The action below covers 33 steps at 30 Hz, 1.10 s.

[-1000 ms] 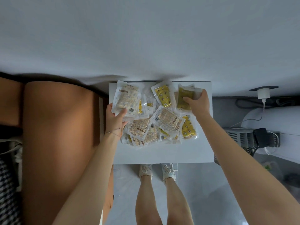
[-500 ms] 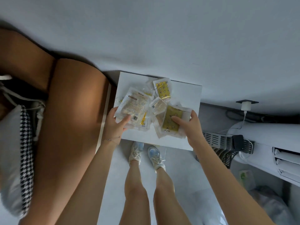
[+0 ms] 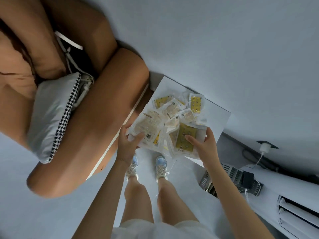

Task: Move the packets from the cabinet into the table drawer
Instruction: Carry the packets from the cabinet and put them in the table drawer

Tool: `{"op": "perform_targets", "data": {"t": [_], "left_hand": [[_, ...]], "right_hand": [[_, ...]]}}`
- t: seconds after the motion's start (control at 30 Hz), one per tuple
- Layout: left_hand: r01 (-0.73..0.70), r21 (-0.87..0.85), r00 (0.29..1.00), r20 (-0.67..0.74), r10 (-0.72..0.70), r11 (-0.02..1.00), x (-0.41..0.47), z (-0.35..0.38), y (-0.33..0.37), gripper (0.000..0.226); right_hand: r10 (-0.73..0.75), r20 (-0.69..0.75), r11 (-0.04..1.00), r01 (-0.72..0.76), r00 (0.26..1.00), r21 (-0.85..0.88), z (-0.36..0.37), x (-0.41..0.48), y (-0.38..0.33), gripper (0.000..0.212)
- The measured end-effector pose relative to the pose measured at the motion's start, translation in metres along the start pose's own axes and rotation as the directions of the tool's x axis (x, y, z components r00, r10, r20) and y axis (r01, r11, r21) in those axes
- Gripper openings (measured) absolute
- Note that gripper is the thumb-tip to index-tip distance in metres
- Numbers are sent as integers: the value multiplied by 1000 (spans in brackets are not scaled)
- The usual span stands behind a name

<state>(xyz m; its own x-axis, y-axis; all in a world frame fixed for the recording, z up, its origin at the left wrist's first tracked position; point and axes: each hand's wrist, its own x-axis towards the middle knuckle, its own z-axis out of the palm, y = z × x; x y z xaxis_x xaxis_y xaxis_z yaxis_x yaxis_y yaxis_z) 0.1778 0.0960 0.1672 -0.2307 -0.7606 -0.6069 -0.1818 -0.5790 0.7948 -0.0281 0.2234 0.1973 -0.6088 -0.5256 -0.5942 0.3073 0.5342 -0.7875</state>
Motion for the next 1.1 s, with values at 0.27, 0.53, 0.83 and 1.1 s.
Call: {"op": "perform_targets", "data": {"t": [0.27, 0.53, 0.83, 1.1], "left_hand": [[-73, -188, 980, -195, 35, 979, -42, -96, 7, 40], [-151, -314, 918, -396, 16, 937, -105, -245, -30, 37], [-194, -319, 786, -616, -47, 928, -221, -446, -97, 29], [-303, -479, 626, -752, -207, 824, -288, -565, -146, 31]], "right_hand": [[-72, 245, 989, 102, 967, -109, 89, -40, -46, 40], [-73, 476, 936, 225, 876, -271, 228, -115, -36, 37], [55, 672, 893, 265, 739, -365, 406, -256, 30, 43], [129, 826, 844, 376, 549, -382, 545, -350, 84, 43]]}}
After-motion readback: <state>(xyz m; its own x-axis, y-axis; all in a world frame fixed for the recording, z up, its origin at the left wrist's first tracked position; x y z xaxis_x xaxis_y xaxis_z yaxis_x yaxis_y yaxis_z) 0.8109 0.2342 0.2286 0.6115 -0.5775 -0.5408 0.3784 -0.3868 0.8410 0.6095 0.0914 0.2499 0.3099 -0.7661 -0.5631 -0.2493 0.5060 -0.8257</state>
